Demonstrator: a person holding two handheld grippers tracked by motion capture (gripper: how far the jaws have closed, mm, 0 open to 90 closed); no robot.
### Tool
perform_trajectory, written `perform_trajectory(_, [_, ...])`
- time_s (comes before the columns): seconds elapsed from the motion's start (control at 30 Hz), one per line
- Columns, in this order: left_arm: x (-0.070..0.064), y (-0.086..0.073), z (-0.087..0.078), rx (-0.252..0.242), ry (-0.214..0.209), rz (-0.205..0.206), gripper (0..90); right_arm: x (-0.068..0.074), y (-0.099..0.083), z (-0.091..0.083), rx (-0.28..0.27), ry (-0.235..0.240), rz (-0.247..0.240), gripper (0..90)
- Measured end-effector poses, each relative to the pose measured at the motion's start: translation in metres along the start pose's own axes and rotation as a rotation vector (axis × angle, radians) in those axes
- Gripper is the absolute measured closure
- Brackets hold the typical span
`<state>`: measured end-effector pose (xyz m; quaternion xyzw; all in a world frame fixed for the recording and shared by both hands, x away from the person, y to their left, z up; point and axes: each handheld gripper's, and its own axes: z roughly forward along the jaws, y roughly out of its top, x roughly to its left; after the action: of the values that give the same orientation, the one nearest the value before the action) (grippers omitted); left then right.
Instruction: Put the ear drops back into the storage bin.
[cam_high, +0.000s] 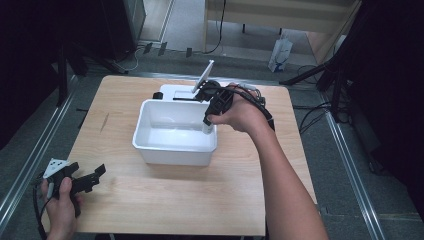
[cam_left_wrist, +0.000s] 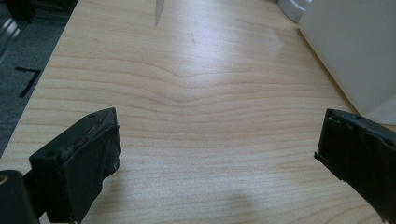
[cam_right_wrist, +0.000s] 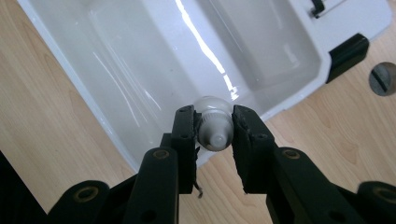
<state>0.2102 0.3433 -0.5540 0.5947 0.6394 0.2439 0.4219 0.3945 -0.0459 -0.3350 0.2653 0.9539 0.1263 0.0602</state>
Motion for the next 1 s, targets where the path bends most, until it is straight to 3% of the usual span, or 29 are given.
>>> perform_trajectory(0.2, [-0.001,0.000,0.001,0.001,0.007,0.003,0.4,0.001,0.001,0.018,0.007,0.019,-0.053,71.9])
perform_trajectory(0.37, [-0.003,0.000,0.001,0.005,0.013,0.013,0.4,0.001,0.001,0.026,0.023,-0.025,-0.108,71.9])
perform_trajectory(0.6, [-0.002,0.000,0.000,-0.005,0.004,0.005,0.4,0.002,-0.004,0.037,0.023,-0.041,-0.172,71.9])
perform_trajectory(0.63, [-0.002,0.000,0.000,-0.004,0.004,0.007,0.4,0.004,-0.006,0.043,0.033,-0.040,-0.208,71.9])
perform_trajectory(0.83, [-0.003,0.000,0.000,-0.002,0.009,0.013,0.4,0.007,-0.008,0.057,0.070,-0.063,-0.280,71.8])
perform_trajectory(1.0, [-0.003,0.000,0.000,-0.002,0.010,0.013,0.4,0.005,-0.009,0.067,0.081,-0.062,-0.290,71.8])
